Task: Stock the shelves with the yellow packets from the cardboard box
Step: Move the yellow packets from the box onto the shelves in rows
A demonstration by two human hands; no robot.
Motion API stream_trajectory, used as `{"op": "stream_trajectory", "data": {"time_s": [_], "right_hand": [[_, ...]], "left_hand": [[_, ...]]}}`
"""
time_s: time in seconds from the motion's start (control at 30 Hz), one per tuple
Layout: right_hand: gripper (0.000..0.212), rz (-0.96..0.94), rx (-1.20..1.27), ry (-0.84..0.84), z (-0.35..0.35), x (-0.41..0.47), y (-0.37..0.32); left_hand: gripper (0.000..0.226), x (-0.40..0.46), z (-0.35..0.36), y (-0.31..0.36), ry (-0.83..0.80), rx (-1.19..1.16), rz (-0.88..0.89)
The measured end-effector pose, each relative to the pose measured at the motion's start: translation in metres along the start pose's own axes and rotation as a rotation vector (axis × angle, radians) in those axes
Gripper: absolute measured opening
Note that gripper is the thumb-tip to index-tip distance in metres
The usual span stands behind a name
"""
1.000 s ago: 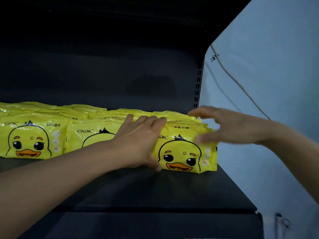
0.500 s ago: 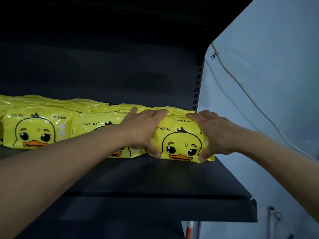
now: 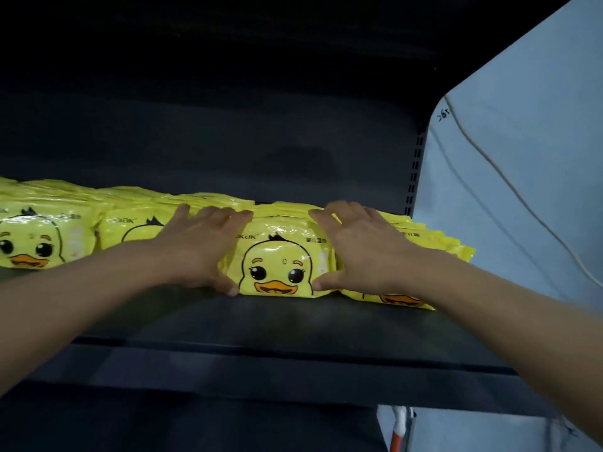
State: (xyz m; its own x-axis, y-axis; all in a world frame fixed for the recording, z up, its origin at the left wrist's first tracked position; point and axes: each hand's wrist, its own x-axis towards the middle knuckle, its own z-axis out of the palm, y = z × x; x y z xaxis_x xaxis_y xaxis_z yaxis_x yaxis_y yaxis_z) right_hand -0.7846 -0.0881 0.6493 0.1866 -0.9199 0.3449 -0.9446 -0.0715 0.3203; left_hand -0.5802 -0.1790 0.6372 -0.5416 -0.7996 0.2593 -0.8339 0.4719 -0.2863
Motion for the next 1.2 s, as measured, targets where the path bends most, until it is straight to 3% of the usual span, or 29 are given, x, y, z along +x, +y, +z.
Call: {"op": "stream_trajectory", "data": {"time_s": [0.2, 0.47, 0.7, 0.9, 1.07, 1.2], "right_hand": [[0.106, 0.057, -0.123, -0.047, 0.02, 0.023, -0.018], [0.098, 0.15, -0.207, -0.025, 0.016, 0.021, -0.033], [0.099, 0.185, 0.031, -0.064, 0.0, 0.012, -0.043], [0.101, 0.117, 0.087, -0.005, -0.007, 0.031, -0.075], [0.109, 0.09, -0.087, -0.031, 0.003, 0.057, -0.097], [0.108, 0.124, -0.172, -0.01, 0.009, 0.068, -0.101]], "left_hand": [[0.114, 0.015, 0.018, -0.01, 0.085, -0.01, 0.058], [0.114, 0.021, 0.022, -0.014, 0.156, -0.018, 0.095], [0.127, 0.0, 0.023, -0.046, 0.187, -0.161, 0.071], [0.124, -0.013, 0.021, -0.102, 0.17, -0.072, -0.062], [0.124, -0.013, 0.042, -0.116, 0.074, -0.11, -0.109], [0.121, -0.008, 0.048, -0.116, 0.104, -0.081, -0.106]]}}
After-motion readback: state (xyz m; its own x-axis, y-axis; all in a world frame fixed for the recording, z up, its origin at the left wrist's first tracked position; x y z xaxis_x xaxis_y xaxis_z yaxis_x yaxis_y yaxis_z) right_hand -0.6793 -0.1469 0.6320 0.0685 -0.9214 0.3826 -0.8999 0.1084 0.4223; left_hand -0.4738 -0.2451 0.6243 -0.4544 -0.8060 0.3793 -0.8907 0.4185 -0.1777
